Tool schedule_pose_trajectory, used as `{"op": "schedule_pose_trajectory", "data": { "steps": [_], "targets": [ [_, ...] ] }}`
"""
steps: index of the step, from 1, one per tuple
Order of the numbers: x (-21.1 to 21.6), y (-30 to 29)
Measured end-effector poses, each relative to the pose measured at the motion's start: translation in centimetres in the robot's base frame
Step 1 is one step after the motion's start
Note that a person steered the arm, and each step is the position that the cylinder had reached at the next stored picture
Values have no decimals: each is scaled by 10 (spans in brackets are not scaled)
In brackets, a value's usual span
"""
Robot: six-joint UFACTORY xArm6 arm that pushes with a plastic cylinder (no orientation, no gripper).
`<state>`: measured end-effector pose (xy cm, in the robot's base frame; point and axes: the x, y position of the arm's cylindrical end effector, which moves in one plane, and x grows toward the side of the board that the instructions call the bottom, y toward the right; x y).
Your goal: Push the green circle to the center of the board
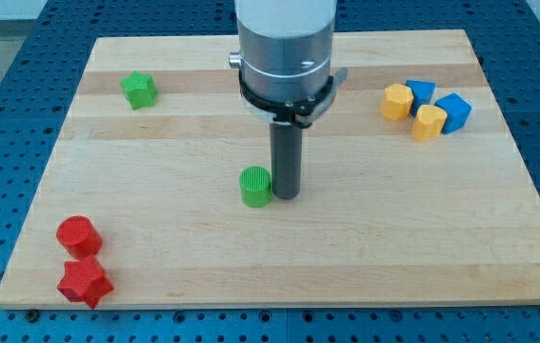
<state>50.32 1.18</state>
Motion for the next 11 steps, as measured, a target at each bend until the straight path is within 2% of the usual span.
{"op": "schedule_pose_trajectory", "data": {
  "steps": [1, 2, 3, 4, 6, 8, 9, 10, 11],
  "targets": [
    [59, 45],
    [89, 22],
    [70, -14],
    [70, -14],
    [-5, -36],
    [54, -44],
    [36, -49],
    [-45, -49],
    [-87, -48]
  ]
}}
